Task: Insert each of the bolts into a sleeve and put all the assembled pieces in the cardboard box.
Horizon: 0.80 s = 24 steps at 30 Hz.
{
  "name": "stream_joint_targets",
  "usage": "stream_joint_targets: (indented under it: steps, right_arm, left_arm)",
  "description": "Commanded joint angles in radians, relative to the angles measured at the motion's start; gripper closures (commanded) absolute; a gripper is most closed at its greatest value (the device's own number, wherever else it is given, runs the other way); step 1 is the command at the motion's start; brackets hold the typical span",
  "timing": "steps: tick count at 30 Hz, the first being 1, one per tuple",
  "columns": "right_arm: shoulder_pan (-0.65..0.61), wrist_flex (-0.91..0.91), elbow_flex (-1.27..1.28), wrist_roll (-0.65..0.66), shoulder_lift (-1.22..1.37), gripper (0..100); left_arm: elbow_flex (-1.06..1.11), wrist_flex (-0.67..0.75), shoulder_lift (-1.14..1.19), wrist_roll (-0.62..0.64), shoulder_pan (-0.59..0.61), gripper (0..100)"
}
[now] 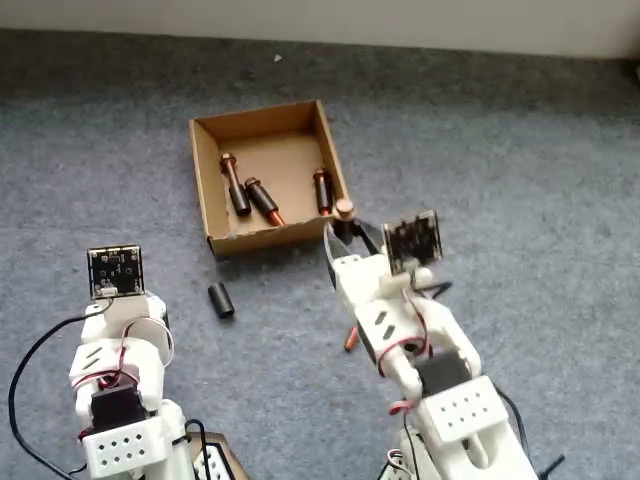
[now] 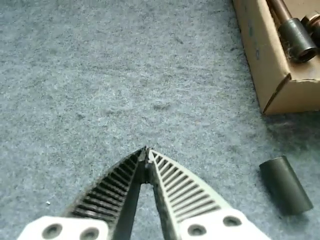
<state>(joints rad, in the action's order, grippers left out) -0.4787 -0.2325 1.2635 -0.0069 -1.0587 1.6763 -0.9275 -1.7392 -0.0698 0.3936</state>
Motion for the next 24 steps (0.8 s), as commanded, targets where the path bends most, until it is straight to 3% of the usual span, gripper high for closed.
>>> stream_joint_targets:
  steps: [1, 10, 15, 20, 24]
  right_arm:
    - [-0.007, 0.165, -0.196, -0.003, 0.277, 99.4]
    - [-0.007, 0.49, -0.447, -0.003, 0.814, 99.4]
    - [-0.007, 0.536, -0.544, -0.008, 1.03, 97.1]
    - [-0.007, 0.536, -0.562, -0.006, 1.067, 86.5]
    - [-0.045, 0.504, -0.519, -0.005, 0.938, 86.2]
  left_arm:
    - [0.024, 0.02, -0.005, -0.002, 0.004, 98]
    - [0.024, 0.017, -0.005, -0.002, 0.007, 98]
    - [0.024, 0.017, -0.005, -0.002, 0.007, 98]
    - [0.024, 0.017, -0.005, -0.002, 0.008, 98]
    - [0.024, 0.017, -0.005, -0.002, 0.008, 98]
